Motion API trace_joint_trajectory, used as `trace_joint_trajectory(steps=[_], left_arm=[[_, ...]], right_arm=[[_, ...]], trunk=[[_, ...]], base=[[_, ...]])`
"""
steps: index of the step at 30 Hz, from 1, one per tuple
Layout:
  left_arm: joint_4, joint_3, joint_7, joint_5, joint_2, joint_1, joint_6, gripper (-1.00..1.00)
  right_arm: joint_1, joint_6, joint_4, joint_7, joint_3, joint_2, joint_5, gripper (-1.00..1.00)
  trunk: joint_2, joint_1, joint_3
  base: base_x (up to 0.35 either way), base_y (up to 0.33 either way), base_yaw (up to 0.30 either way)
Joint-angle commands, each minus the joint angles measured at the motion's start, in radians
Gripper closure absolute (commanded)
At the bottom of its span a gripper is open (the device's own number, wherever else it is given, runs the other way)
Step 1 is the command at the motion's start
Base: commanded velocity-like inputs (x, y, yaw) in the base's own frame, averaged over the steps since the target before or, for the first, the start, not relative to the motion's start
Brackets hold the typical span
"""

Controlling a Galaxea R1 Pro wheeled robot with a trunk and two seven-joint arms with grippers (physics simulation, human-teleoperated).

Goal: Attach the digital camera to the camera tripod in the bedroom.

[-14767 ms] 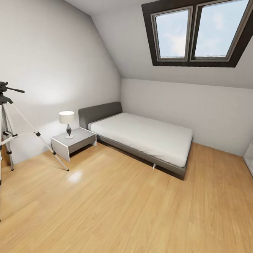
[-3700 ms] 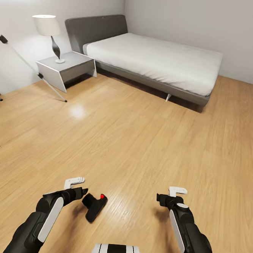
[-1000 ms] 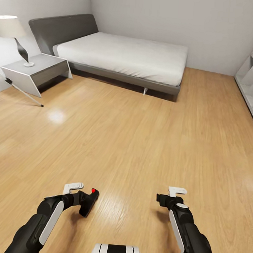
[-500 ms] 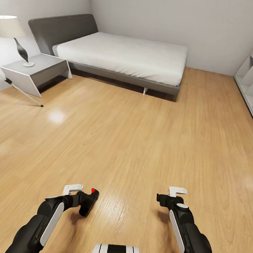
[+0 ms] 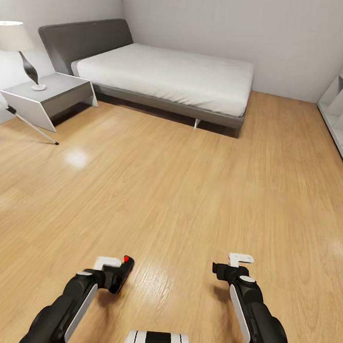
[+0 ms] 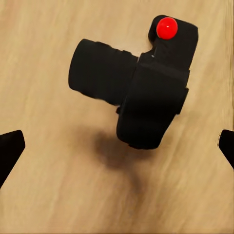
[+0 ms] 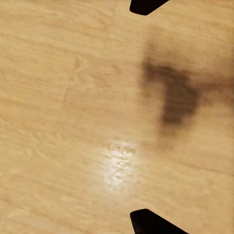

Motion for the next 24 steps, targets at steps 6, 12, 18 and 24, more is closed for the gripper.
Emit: trace_joint_trajectory(steps=[6,12,18,24], left_arm=[[0.040,-0.061,0.005,-0.008,-0.001,0.000,-0.048,-1.00],[0.058,-0.070,0.000,-0.010,-0.001,0.000,-0.055,-1.00],[0.093,-0.114,-0.001,-0.010,-0.001,0.000,-0.074,-1.00],[0.196,-0.221,0.005,-0.010,-0.002,0.000,-0.167,-1.00]], right_arm=[[0.000,0.005,-0.001,-0.003,-0.001,0.000,-0.003,-1.00],[0.000,0.004,-0.001,-0.004,-0.001,0.000,-0.004,-1.00],[0.000,0.003,-0.001,-0.004,-0.001,0.000,-0.005,-1.00],[0.000,-0.018,0.000,-0.005,-0.001,0.000,-0.008,-1.00]], trunk=[[0.000,0.000,-0.001],[0.000,0.000,-0.001],[0.000,0.000,-0.001],[0.000,0.000,-0.001]], base=[[0.000,0.000,0.000],[0.000,0.000,0.000],[0.000,0.000,0.000],[0.000,0.000,0.000]])
